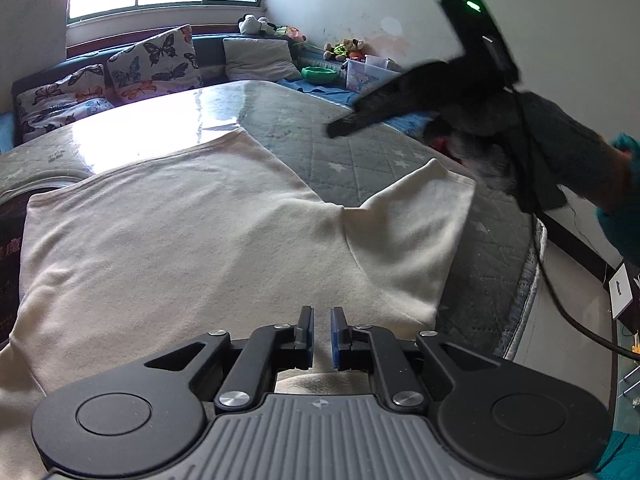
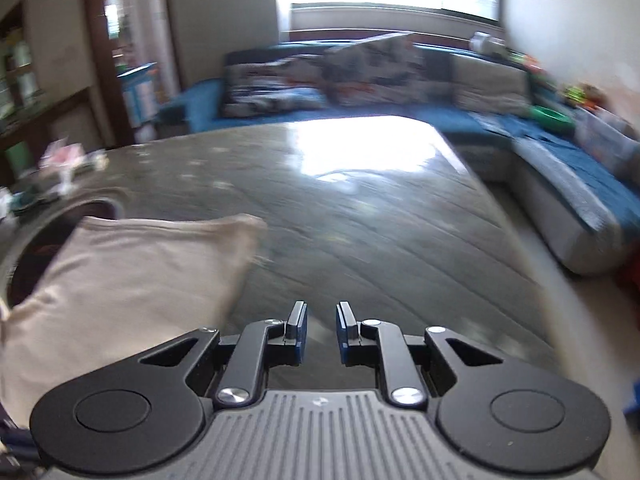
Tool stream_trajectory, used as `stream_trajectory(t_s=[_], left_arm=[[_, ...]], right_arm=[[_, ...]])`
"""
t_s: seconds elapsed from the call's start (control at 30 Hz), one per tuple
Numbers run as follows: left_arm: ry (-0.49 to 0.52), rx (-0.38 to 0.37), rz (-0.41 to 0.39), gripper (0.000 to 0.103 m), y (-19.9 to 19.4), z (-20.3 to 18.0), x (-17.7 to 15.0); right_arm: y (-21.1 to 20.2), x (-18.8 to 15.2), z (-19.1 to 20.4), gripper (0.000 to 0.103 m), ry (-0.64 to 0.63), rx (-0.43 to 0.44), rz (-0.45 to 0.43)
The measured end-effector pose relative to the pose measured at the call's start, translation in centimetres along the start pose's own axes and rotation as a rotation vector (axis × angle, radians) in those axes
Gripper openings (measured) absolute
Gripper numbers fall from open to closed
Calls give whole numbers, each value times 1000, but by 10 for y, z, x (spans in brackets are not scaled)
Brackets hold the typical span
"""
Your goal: Fold clothes
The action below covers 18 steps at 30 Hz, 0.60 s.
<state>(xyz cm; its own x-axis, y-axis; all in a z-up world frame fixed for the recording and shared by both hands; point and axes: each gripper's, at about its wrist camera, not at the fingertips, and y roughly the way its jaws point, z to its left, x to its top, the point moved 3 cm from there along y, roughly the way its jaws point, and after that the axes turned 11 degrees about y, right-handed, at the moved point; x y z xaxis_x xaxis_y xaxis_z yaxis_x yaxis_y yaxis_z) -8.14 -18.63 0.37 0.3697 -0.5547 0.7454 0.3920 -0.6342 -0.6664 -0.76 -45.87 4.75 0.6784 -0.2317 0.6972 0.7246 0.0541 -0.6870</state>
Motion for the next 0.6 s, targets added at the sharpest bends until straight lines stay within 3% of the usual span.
stream_trajectory(t_s=[0.3,0.5,0.6], left_arm=[[-12,-22,4,9,5,1,-1],[-7,-29,1,10,5,2,-2],[-9,-27,1,10,6,3,-1]], right_arm=[[71,26,65,15,-79,128,62],[102,32,58,13,-68,61,81],[95,38,50,12,-23,79,74]])
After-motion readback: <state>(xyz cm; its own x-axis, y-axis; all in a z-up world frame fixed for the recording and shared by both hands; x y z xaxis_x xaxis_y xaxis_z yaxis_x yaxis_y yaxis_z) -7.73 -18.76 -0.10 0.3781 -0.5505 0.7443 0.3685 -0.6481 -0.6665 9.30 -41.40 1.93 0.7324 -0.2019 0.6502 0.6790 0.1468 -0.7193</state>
